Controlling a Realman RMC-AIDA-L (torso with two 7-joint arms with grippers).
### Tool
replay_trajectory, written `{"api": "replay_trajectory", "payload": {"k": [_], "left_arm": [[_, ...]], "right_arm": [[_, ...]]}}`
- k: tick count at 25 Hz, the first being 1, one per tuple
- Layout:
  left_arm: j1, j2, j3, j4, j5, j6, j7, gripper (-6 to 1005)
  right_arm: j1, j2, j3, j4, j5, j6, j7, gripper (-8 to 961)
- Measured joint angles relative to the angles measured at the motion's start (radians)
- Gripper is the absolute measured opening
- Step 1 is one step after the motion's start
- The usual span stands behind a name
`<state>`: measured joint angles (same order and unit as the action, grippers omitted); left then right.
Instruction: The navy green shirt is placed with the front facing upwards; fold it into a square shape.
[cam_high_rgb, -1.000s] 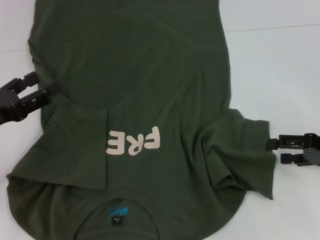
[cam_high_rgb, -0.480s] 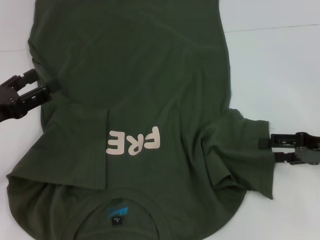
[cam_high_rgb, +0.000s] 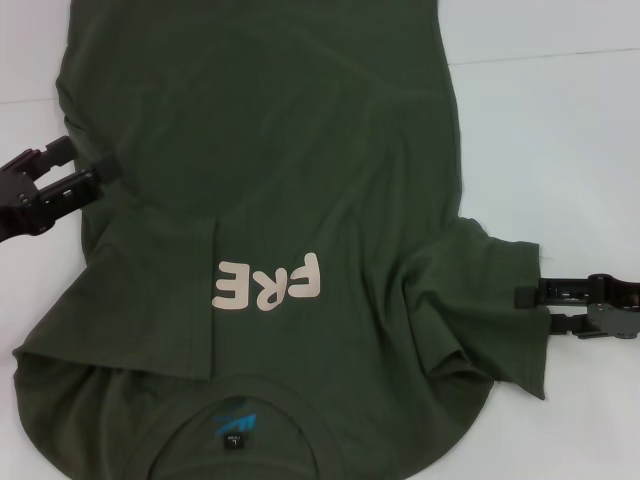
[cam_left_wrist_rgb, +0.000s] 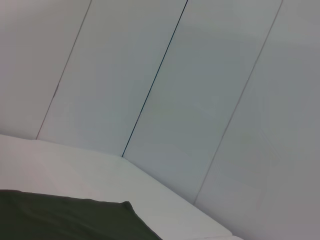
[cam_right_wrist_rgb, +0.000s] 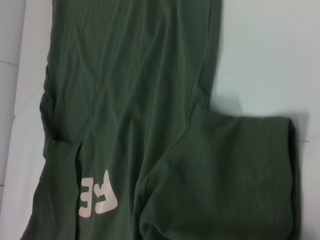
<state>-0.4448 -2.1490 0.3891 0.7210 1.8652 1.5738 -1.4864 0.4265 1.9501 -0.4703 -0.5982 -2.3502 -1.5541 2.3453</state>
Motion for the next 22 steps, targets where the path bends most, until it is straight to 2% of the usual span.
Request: {"api": "replay_trajectory", "payload": {"k": [14, 22], "left_arm": [[-0.005, 0.006, -0.004, -0.026, -0.001, -0.010, 0.007, 903], [-0.010, 0.007, 0.003, -0.037, -0.002, -0.025, 0.010, 904]], "right_arm": [[0.008, 0.001, 0.020, 0.000, 0.011, -0.001, 0.003, 940], [0.010, 0.004, 0.026, 0.000, 0.069, -0.010, -0.006, 940]]}}
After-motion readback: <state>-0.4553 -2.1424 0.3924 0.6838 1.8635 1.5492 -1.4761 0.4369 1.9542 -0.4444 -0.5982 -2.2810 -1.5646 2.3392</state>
